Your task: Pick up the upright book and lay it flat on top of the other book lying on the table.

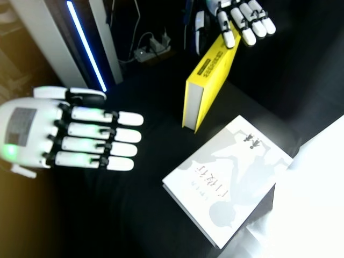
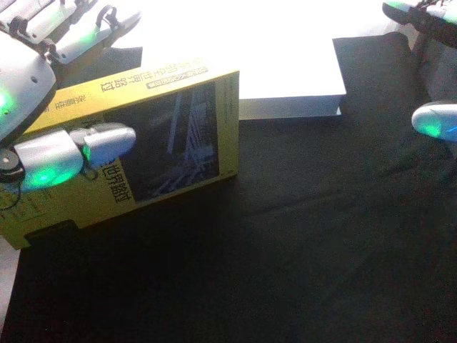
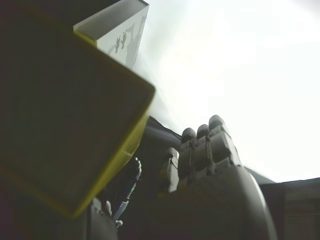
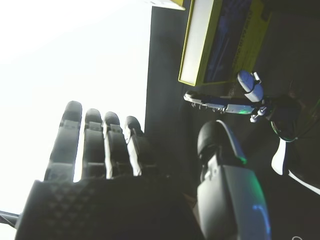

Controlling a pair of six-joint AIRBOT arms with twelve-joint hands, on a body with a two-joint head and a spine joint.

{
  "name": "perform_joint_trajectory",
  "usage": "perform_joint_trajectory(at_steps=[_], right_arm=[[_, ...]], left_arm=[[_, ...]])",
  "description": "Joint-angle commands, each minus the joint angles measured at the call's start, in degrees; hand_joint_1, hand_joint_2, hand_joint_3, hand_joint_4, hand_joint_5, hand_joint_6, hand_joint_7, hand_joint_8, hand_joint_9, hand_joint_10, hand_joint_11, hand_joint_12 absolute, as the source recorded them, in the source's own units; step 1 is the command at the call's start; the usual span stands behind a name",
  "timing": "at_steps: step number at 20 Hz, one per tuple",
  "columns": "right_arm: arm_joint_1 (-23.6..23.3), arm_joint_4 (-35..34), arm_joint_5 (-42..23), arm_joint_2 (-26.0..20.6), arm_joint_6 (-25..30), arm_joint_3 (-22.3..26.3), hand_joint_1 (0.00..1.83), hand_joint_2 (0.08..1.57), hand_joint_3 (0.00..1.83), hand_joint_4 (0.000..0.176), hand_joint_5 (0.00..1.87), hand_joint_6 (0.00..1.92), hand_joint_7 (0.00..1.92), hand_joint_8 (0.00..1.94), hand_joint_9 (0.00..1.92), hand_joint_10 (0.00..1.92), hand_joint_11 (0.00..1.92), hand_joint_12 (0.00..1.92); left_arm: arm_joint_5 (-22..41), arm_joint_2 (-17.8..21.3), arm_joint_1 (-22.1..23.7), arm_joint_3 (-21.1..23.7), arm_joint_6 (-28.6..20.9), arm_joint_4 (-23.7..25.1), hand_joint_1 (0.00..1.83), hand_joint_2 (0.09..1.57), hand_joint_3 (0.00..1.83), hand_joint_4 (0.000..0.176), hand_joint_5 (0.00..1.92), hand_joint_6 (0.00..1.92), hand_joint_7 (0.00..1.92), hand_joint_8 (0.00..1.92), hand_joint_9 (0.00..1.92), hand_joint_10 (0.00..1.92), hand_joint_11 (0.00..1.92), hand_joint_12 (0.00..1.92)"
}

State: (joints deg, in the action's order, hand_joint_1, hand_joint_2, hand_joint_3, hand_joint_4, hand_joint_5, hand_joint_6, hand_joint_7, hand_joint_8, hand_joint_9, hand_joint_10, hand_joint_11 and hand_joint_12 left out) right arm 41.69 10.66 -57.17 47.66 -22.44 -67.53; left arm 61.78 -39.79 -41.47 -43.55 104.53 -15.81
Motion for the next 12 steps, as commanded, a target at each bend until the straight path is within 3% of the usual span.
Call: perform_joint_trajectory(at_steps=[1,6,7,8,11,12], right_arm=[[-0.7,-2.2,-6.6,-0.3,0.1,-0.3,0.33,1.26,0.11,0.0,0.0,0.0,0.0,0.0,0.0,0.0,0.0,0.0],[-0.7,-2.2,-6.6,-0.2,0.1,-0.2,0.36,1.27,0.07,0.0,0.0,0.0,0.0,0.0,0.0,0.0,0.0,0.0],[-0.7,-2.2,-6.6,-0.2,0.1,-0.2,0.36,1.27,0.07,0.0,0.0,0.0,0.0,0.0,0.0,0.0,0.0,0.0],[-0.7,-2.1,-6.6,-0.2,0.1,-0.2,0.36,1.27,0.07,0.0,0.0,0.0,0.0,0.0,0.0,0.0,0.0,0.0],[-0.7,-2.1,-6.6,-0.2,0.1,-0.2,0.37,1.26,0.06,0.0,0.0,0.0,0.0,0.0,0.0,0.0,0.0,0.0],[-0.7,-2.1,-6.6,-0.1,0.1,-0.2,0.38,1.26,0.05,0.0,0.0,0.0,0.0,0.0,0.0,0.0,0.0,0.0]], left_arm=[[7.2,0.1,0.8,0.0,0.2,0.9,0.0,1.23,0.03,0.156,0.0,0.0,0.0,0.0,0.0,0.0,0.0,0.0],[7.4,0.1,0.8,0.2,0.2,0.8,0.01,1.23,0.02,0.115,0.0,0.0,0.0,0.0,0.0,0.0,0.0,0.0],[7.7,0.2,0.7,0.3,0.2,0.8,0.03,1.21,0.01,0.118,0.0,0.0,0.0,0.0,0.0,0.0,0.0,0.0],[8.2,0.4,0.5,0.5,0.2,0.8,0.08,1.19,0.0,0.096,0.0,0.0,0.0,0.0,0.0,0.0,0.0,0.0],[9.9,1.7,-1.1,1.4,0.2,0.3,0.25,1.12,0.0,0.124,0.0,0.0,0.0,0.0,0.0,0.0,0.0,0.0],[10.1,2.0,-1.5,1.4,0.2,-0.6,0.31,1.1,0.0,0.105,0.0,0.0,0.0,0.0,0.0,0.0,0.0,0.0]])
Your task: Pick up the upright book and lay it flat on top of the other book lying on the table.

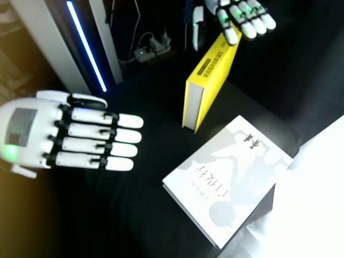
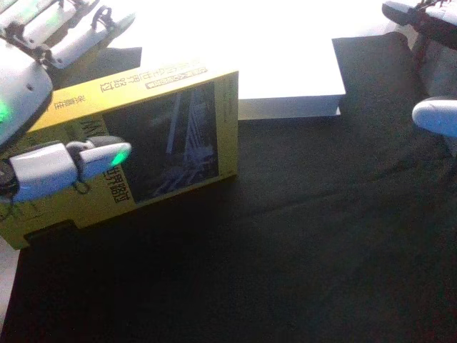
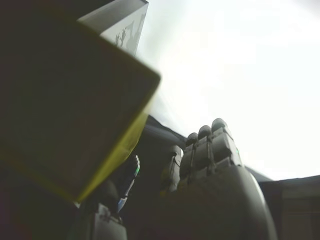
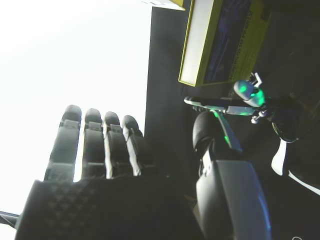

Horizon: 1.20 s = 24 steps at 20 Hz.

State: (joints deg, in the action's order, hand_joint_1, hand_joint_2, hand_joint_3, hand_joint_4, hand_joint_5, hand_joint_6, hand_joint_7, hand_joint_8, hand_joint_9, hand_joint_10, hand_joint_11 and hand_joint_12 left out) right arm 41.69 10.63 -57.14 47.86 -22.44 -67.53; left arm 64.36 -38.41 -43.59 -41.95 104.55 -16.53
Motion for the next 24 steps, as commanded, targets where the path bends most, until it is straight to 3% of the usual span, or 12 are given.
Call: perform_joint_trajectory(at_steps=[1,3,5,7,9,10,13,15,19,21,22,24], right_arm=[[-0.7,-2.1,-6.6,-0.3,0.1,-0.2,0.41,1.26,0.05,0.0,0.0,0.0,0.0,0.0,0.0,0.0,0.0,0.0],[-0.5,-2.1,-6.6,-0.3,0.1,-0.2,0.45,1.26,0.04,0.0,0.0,0.0,0.0,0.0,0.0,0.0,0.0,0.0],[-0.5,-2.1,-6.6,-0.1,0.1,-0.2,0.45,1.26,0.04,0.0,0.0,0.0,0.0,0.0,0.0,0.0,0.0,0.0],[-0.5,-2.1,-6.6,0.0,0.1,-0.2,0.45,1.26,0.04,0.0,0.0,0.0,0.0,0.0,0.0,0.0,0.0,0.0],[-0.5,-2.1,-6.6,0.2,0.1,-0.2,0.45,1.26,0.04,0.0,0.0,0.0,0.0,0.0,0.0,0.0,0.0,0.0],[-0.4,-2.1,-6.6,0.2,0.1,-0.2,0.45,1.26,0.04,0.0,0.0,0.0,0.0,0.0,0.0,0.0,0.0,0.0],[-0.4,-2.1,-6.6,0.2,0.1,-0.1,0.46,1.26,0.03,0.0,0.0,0.0,0.0,0.0,0.0,0.0,0.0,0.0],[-0.4,-2.1,-6.6,0.3,0.1,-0.1,0.45,1.27,0.03,0.0,0.0,0.0,0.0,0.0,0.0,0.0,0.0,0.0],[-0.4,-2.1,-6.6,0.3,0.1,-0.1,0.5,1.26,0.03,0.0,0.0,0.0,0.0,0.0,0.0,0.0,0.0,0.0],[-0.4,-2.1,-6.6,0.4,0.1,-0.1,0.5,1.26,0.03,0.0,0.0,0.0,0.0,0.0,0.0,0.0,0.0,0.0],[-0.4,-2.1,-6.6,0.4,0.1,-0.1,0.49,1.26,0.02,0.0,0.0,0.0,0.0,0.0,0.0,0.0,0.0,0.0],[-0.4,-2.1,-6.6,0.5,0.1,-0.1,0.48,1.27,0.03,0.0,0.0,0.0,0.0,0.0,0.0,0.0,0.0,0.0]], left_arm=[[7.5,0.7,0.3,-0.3,0.2,-0.7,0.36,1.08,0.0,0.092,0.0,0.0,0.0,0.0,0.0,0.0,0.0,0.0],[7.3,0.7,-0.3,-0.4,0.2,-1.9,0.41,1.06,0.0,0.127,0.0,0.0,0.0,0.0,0.0,0.0,0.03,0.02],[7.0,0.6,-0.8,-0.8,0.2,-3.8,0.45,0.99,0.06,0.115,0.0,0.0,0.0,0.0,0.0,0.0,0.0,0.67],[6.0,0.4,-1.0,-1.3,0.2,-5.2,0.52,1.0,0.02,0.074,0.0,0.0,0.0,0.0,0.0,0.0,0.0,0.81],[4.3,-0.5,-1.0,-2.2,0.2,-6.4,0.52,0.99,0.01,0.058,0.0,0.0,0.0,0.0,0.01,0.0,0.0,0.83],[3.4,-1.1,-1.0,-2.7,0.2,-7.1,0.51,1.01,0.01,0.049,0.0,0.0,0.0,0.0,0.09,0.03,0.0,1.03],[2.6,-2.2,-1.0,-3.4,0.1,-8.6,0.66,1.07,0.01,0.051,0.17,0.02,0.34,0.03,0.42,0.11,0.02,1.4],[2.5,-2.5,-1.2,-3.4,0.1,-8.8,0.72,1.09,0.0,0.0,0.38,0.03,0.61,0.03,0.68,0.34,0.31,1.49],[2.7,-3.0,-1.6,-3.3,-0.1,-8.8,0.76,1.1,0.0,0.0,0.78,0.08,1.09,0.17,0.85,1.21,0.71,1.82],[3.4,-2.9,-1.9,-3.2,-0.4,-8.8,0.86,1.12,0.0,0.0,0.93,0.12,0.98,0.83,0.96,1.48,0.86,1.91],[4.2,-2.9,-2.3,-3.0,-0.7,-8.8,1.0,1.17,0.01,0.0,0.87,0.96,1.01,1.03,1.08,1.51,0.99,1.91],[4.8,-2.8,-2.6,-2.8,-0.8,-8.8,1.08,1.19,0.0,0.0,0.84,1.21,1.05,1.25,1.19,1.6,1.16,1.92]])
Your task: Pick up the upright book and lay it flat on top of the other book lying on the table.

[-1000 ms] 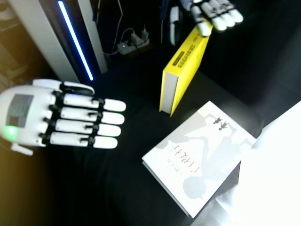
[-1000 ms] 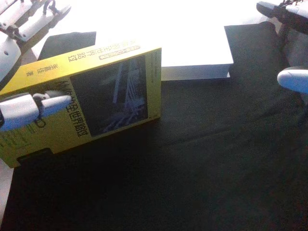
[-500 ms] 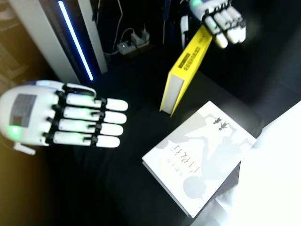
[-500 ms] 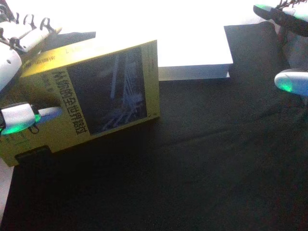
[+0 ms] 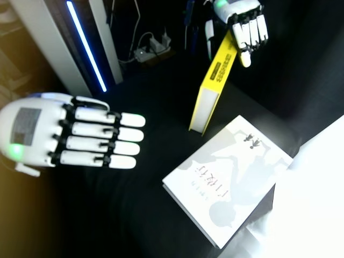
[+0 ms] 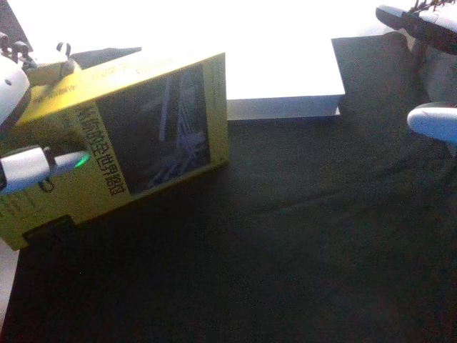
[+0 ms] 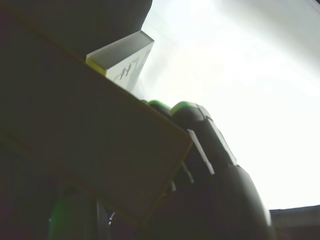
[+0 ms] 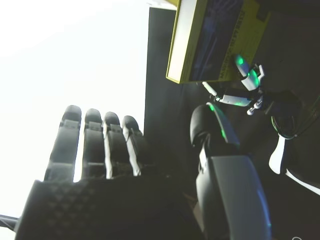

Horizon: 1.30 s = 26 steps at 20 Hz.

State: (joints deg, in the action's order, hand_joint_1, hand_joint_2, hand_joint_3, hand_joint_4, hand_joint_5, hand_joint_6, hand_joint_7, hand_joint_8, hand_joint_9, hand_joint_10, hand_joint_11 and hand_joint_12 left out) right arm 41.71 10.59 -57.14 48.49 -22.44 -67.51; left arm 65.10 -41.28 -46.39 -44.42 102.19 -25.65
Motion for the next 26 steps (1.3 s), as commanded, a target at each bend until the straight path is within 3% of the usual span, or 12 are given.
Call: perform_joint_trajectory(at_steps=[1,4,7,9,11,12,13,15,18,23,26], right_arm=[[-0.4,-2.1,-6.6,-0.2,0.1,-0.2,0.48,1.27,0.03,0.0,0.0,0.0,0.0,0.0,0.0,0.0,0.0,0.0],[-0.4,-2.1,-6.6,-0.1,0.1,-0.2,0.5,1.28,0.03,0.0,0.0,0.0,0.0,0.0,0.0,0.0,0.0,0.0],[-0.4,-2.1,-6.6,-0.1,0.2,-0.2,0.46,1.29,0.03,0.0,0.0,0.0,0.0,0.0,0.0,0.0,0.0,0.0],[-0.4,-2.1,-6.6,-0.1,0.2,-0.2,0.44,1.29,0.03,0.0,0.0,0.0,0.0,0.0,0.0,0.0,0.0,0.0],[-0.4,-2.1,-6.6,-0.2,0.2,-0.2,0.45,1.29,0.03,0.0,0.0,0.0,0.0,0.0,0.0,0.0,0.0,0.0],[-0.4,-2.1,-6.6,-0.2,0.2,-0.3,0.46,1.29,0.02,0.0,0.0,0.0,0.0,0.0,0.0,0.0,0.0,0.0],[-0.4,-2.1,-6.6,-0.2,0.2,-0.3,0.47,1.29,0.02,0.0,0.0,0.0,0.0,0.0,0.0,0.0,0.0,0.0],[-0.4,-2.1,-6.6,-0.2,0.2,-0.4,0.49,1.28,0.02,0.0,0.0,0.0,0.0,0.0,0.0,0.0,0.0,0.0],[-0.4,-2.1,-6.6,-0.2,0.2,-0.6,0.48,1.29,0.02,0.0,0.0,0.0,0.0,0.0,0.0,0.0,0.0,0.0],[-1.5,-2.1,-7.2,-0.1,0.2,-0.6,0.56,1.29,0.01,0.0,0.0,0.0,0.0,0.0,0.0,0.0,0.0,0.0],[-1.7,-2.1,-8.0,-0.2,0.2,-0.7,0.49,1.31,0.02,0.0,0.0,0.0,0.0,0.0,0.0,0.0,0.0,0.0]], left_arm=[[4.6,0.2,0.0,-0.1,1.6,0.4,1.11,1.17,0.0,0.0,0.87,1.16,1.05,1.31,1.2,1.63,1.18,1.92],[6.7,0.9,-0.7,0.7,1.5,1.4,1.12,1.16,0.0,0.0,0.88,1.17,1.0,1.51,1.09,1.8,1.14,1.92],[9.0,1.6,-0.9,1.7,1.5,3.0,1.12,1.18,0.0,0.0,0.86,1.21,0.95,1.54,1.01,1.81,1.04,1.92],[11.1,2.4,-0.9,2.4,1.5,4.2,1.13,1.16,0.0,0.0,0.89,1.16,0.98,1.56,1.05,1.82,1.1,1.92],[13.8,3.6,-0.9,3.2,1.5,5.5,1.22,1.2,0.01,0.0,0.77,1.11,0.86,1.51,0.97,1.83,1.03,1.92],[14.8,4.0,-0.7,3.4,1.5,5.9,1.22,1.22,0.01,0.0,0.73,1.14,0.86,1.52,1.07,1.82,1.14,1.92],[15.1,4.1,-0.7,3.5,1.5,6.0,1.14,1.2,0.0,0.0,0.8,1.24,1.02,1.55,1.16,1.78,1.21,1.92],[17.0,4.7,-0.7,3.8,1.5,6.7,1.12,1.2,0.0,0.0,0.82,1.26,1.14,1.56,1.26,1.78,1.32,1.92],[19.3,5.0,-0.6,4.0,1.5,7.9,1.12,1.19,0.0,0.0,0.82,1.26,1.14,1.64,1.29,1.84,1.35,1.92],[21.6,5.0,0.0,4.3,1.0,10.8,1.13,1.18,0.0,0.0,0.85,1.22,1.19,1.61,1.31,1.82,1.36,1.92],[22.7,5.0,0.2,4.5,1.0,11.7,1.13,1.18,0.0,0.0,0.86,1.22,1.17,1.62,1.31,1.8,1.35,1.92]])
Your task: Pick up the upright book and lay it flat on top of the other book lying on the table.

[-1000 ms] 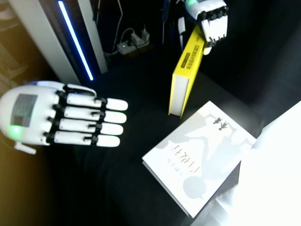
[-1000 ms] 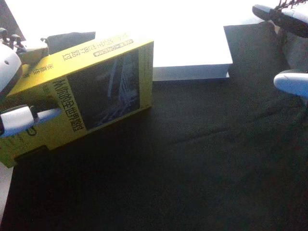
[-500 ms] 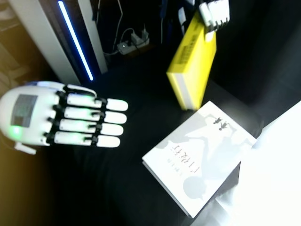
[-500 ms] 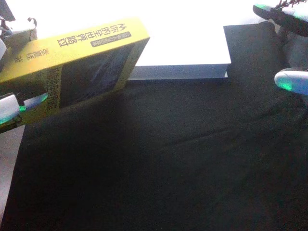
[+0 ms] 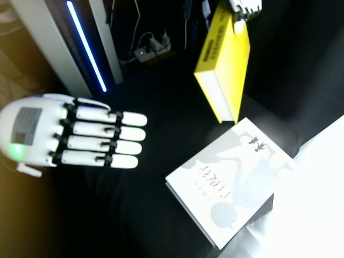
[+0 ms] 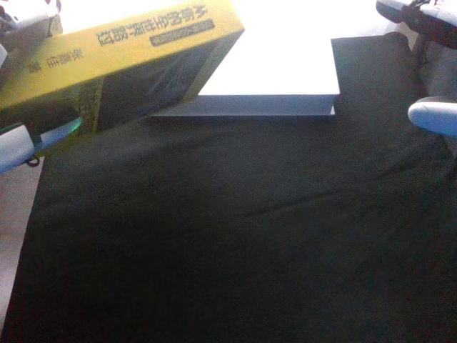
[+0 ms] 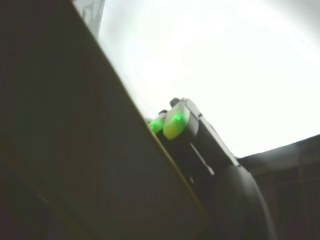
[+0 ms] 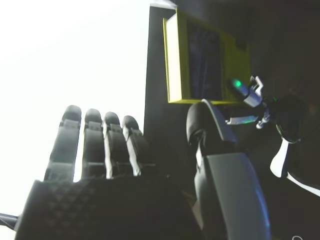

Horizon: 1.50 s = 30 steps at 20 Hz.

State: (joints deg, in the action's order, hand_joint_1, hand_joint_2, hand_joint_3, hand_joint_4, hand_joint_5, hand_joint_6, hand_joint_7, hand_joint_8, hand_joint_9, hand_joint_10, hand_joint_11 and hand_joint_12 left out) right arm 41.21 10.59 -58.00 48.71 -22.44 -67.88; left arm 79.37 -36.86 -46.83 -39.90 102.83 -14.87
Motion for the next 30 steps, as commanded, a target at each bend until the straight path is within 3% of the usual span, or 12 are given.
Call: perform_joint_trajectory(at_steps=[1,5,8,12,17,19,20,28,29,30], right_arm=[[-1.2,-2.2,-7.4,-0.4,0.2,-0.3,0.55,1.31,0.02,0.0,0.0,0.0,0.0,0.0,0.0,0.0,0.01,0.01],[-1.8,-2.0,-7.7,0.0,0.2,-0.3,0.61,1.29,0.0,0.0,0.0,0.0,0.0,0.0,0.0,0.0,0.0,1.25],[-5.7,0.5,-7.5,1.4,0.2,-0.7,0.67,1.23,0.0,0.0,0.0,0.0,0.0,0.0,0.0,0.0,0.0,1.87],[-11.4,4.7,-5.9,4.3,0.3,-1.6,0.64,1.15,0.0,0.0,0.0,0.0,0.0,0.0,0.0,0.0,0.0,1.92],[-16.3,8.7,-4.3,7.9,1.0,-2.7,0.77,1.11,0.0,0.0,0.0,0.0,0.0,0.0,0.0,0.0,0.0,1.92],[-17.2,9.3,-3.2,9.8,1.4,-3.8,0.8,1.1,0.0,0.0,0.0,0.0,0.0,0.0,0.0,0.0,0.0,1.92],[-17.4,9.4,-3.0,10.9,2.0,-4.5,0.82,1.08,0.0,0.0,0.0,0.0,0.0,0.0,0.0,0.0,0.0,1.92],[-18.4,9.0,-1.9,14.8,2.6,-6.9,1.01,1.07,0.0,0.0,0.0,0.0,0.0,0.0,0.0,0.0,0.0,1.92],[-18.5,8.9,-1.7,15.3,2.8,-7.3,1.02,1.09,0.0,0.0,0.0,0.0,0.0,0.0,0.02,0.01,0.0,1.92],[-18.5,8.9,-1.4,15.9,3.5,-7.8,1.03,1.1,0.0,0.0,0.04,0.07,0.11,0.09,0.0,0.43,0.0,1.84]], left_arm=[[9.0,0.6,0.7,0.1,0.4,1.2,1.12,1.18,0.0,0.0,0.85,1.23,1.19,1.63,1.34,1.81,1.38,1.92],[10.0,0.6,0.9,0.5,0.4,3.7,1.13,1.17,0.0,0.0,0.86,1.21,1.22,1.56,1.35,1.76,1.38,1.92],[10.2,0.5,1.3,0.5,0.2,4.3,1.14,1.16,0.0,0.0,0.89,1.16,1.23,1.63,1.37,1.83,1.44,1.92],[8.1,-1.3,3.4,-0.4,0.1,5.3,1.15,1.15,0.0,0.0,0.92,1.13,1.28,1.67,1.43,1.83,1.49,1.92],[5.0,-3.3,5.7,-1.6,-0.4,5.7,1.14,1.15,0.0,0.0,0.9,1.14,1.21,1.55,1.35,1.7,1.36,1.92],[4.0,-4.1,6.4,-2.1,-0.8,6.4,1.14,1.14,0.0,0.0,0.93,1.1,1.24,1.47,1.37,1.63,1.38,1.87],[3.4,-4.7,6.8,-2.3,-0.9,6.7,1.14,1.13,0.0,0.0,0.96,1.06,1.35,1.47,1.49,1.62,1.48,1.89],[3.2,-6.4,8.0,-3.1,-5.0,10.6,1.14,1.14,0.0,0.0,0.93,1.11,1.39,1.6,1.56,1.71,1.55,1.91],[3.8,-6.5,8.0,-3.2,-5.9,11.2,1.14,1.14,0.0,0.0,0.93,1.12,1.38,1.55,1.55,1.67,1.54,1.87],[4.3,-6.6,8.0,-3.2,-6.8,12.2,1.14,1.14,0.0,0.0,0.93,1.12,1.35,1.44,1.54,1.58,1.52,1.81]])
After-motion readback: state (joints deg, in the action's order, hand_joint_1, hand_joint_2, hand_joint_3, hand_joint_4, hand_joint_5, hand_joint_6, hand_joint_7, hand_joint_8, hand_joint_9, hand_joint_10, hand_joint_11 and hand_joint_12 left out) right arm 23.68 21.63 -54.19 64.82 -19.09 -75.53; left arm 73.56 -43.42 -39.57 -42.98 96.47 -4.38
